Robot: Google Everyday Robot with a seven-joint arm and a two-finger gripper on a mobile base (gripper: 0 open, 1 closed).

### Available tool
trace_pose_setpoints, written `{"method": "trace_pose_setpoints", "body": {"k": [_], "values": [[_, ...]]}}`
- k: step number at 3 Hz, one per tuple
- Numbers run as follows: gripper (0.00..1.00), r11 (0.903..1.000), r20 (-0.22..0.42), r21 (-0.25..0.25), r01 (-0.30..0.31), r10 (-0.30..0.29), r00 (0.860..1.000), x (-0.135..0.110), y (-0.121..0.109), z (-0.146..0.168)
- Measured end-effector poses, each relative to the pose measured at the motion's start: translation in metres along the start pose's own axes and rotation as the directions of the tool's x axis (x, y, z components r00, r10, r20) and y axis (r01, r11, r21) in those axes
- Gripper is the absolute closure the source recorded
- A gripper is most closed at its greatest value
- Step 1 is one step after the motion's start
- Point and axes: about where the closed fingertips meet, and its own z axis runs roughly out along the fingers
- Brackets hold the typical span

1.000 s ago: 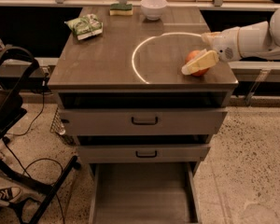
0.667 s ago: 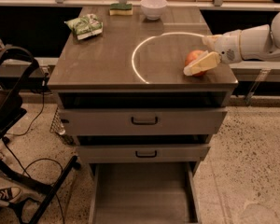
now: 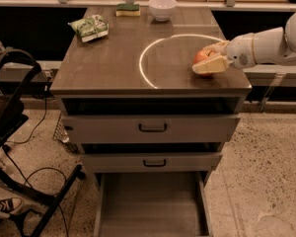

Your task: Move apple near green jalapeno chip bag

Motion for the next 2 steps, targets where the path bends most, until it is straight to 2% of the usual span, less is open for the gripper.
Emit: {"method": "trace_pose_setpoints", "body": {"k": [1,2], "values": [[0.80,1.0000,0.000,-0.008,0.000,0.000,1.000,-0.0002,0.0014,0.0048],[1.00,0.9999,0.001,-0.012,0.000,0.000,1.000,-0.0003,0.0023,0.0075]]}}
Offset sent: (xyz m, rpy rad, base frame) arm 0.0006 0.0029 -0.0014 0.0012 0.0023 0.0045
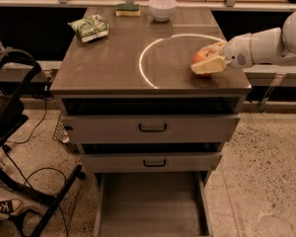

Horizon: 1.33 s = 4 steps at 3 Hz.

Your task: Move apple near green jalapeno chip bag

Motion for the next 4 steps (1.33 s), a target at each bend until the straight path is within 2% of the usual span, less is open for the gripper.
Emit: {"method": "trace_pose_setpoints", "body": {"k": [1,2,3,4], "values": [[1.00,0.9997,0.006,0.007,0.023,-0.023,1.000,-0.016,-0.005,-0.005],[1.00,0.9988,0.029,0.045,0.021,-0.023,0.999,-0.083,-0.024,-0.025],[1.00,0.9908,0.047,0.132,-0.032,0.026,0.999,-0.133,-0.046,-0.029],[1.00,0.9685,0.048,0.226,-0.106,0.097,0.994,-0.164,-0.078,0.002]]}}
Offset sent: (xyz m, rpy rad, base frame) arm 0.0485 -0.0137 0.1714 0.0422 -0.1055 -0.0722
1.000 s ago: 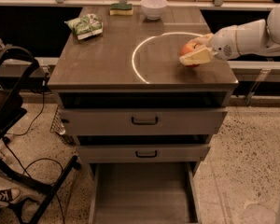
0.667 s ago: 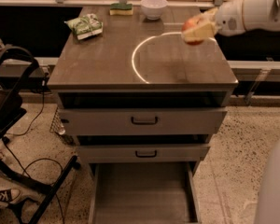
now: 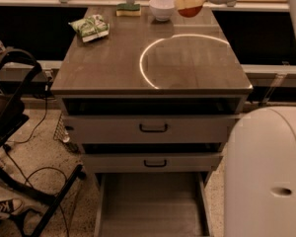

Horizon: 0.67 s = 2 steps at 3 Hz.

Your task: Move apple near green jalapeno chip bag

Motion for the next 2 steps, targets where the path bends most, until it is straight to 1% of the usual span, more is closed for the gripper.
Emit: {"method": "trace_pose_setpoints", "body": {"k": [1,2], "values": [[1.00,0.9935,-0.008,0.082,-0.079,0.080,0.997,-0.025,-0.006,0.051],[1.00,0.9885,0.002,0.095,-0.118,0.118,0.993,-0.046,0.009,0.099]]}}
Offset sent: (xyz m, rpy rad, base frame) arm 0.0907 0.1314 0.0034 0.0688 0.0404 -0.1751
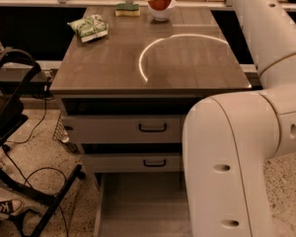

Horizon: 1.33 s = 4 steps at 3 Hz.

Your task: Move apple near green jalapeno chip bag

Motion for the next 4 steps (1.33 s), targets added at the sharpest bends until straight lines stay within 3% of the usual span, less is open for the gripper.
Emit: {"method": "trace_pose_setpoints", "body": {"k": [1,2,3,4], "values": [[1.00,0.9999,-0.003,-0.017,0.000,0.000,1.000,0.004,0.005,0.011],[1.00,0.9960,-0.014,-0.089,-0.001,0.000,1.000,0.023,0.027,0.055],[1.00,0.9921,-0.037,-0.126,-0.006,0.001,0.999,0.045,0.038,0.093],[1.00,0.9904,-0.063,-0.134,0.033,-0.041,0.997,0.059,0.049,0.129]]}}
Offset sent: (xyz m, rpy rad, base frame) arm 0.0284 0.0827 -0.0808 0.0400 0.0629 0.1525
